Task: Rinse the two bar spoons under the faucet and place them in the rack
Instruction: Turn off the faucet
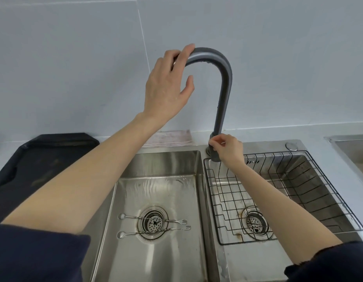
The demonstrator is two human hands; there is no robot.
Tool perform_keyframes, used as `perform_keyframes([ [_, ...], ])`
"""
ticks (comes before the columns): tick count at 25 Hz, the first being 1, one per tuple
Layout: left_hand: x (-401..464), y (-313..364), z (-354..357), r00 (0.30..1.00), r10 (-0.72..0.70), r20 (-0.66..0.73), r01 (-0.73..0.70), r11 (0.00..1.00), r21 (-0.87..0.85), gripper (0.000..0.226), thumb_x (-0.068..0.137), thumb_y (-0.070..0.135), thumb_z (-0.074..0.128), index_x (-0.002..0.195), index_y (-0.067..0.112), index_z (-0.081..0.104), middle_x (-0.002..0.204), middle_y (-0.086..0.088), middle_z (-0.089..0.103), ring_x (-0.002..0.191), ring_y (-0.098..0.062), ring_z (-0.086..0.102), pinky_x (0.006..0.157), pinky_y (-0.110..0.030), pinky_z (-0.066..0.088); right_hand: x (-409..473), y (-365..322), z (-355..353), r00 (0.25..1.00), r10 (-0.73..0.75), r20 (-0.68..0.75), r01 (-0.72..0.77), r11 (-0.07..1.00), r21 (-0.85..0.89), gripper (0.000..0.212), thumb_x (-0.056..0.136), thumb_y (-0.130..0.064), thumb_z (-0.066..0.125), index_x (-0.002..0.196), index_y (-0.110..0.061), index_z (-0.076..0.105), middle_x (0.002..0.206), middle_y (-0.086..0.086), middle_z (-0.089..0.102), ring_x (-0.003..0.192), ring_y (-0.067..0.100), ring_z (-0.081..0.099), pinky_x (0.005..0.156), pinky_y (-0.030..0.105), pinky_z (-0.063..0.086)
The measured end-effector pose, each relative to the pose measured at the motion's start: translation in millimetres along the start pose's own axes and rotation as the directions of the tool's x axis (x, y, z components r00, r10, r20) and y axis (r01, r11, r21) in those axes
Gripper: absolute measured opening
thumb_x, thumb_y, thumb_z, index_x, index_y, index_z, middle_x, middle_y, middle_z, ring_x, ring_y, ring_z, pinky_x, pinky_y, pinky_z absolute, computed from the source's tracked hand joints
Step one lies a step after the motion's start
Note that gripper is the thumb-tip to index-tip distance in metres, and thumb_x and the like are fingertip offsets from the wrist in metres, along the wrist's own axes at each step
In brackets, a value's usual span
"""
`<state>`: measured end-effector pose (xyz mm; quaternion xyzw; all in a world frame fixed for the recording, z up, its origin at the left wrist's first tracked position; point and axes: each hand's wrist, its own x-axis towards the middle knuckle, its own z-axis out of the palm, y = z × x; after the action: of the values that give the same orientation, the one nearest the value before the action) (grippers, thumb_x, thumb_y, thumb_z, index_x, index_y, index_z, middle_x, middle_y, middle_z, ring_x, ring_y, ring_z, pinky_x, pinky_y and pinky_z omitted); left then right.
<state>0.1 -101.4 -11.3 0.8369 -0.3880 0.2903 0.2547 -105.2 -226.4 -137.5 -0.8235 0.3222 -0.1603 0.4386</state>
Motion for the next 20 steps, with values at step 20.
perform_keyframes([
  [20,-64,-52,-18,0.929,-0.059,0.365,0.163,0.951,-0.261,0.078,0.089,0.022,0.051,0.146,0.011,-0.001,0.153,-0.009,0.023,0.137,-0.022,0.030,0.108,-0.029,0.027,-56,-5,51,0.928,-0.295,0.227,0.354,0.888,-0.293,0.034,0.091,-0.025,0.054,0.125,-0.016,0.054,0.126,0.005,0.060,0.105,0.026,0.060,0.091,0.041,0.049],
])
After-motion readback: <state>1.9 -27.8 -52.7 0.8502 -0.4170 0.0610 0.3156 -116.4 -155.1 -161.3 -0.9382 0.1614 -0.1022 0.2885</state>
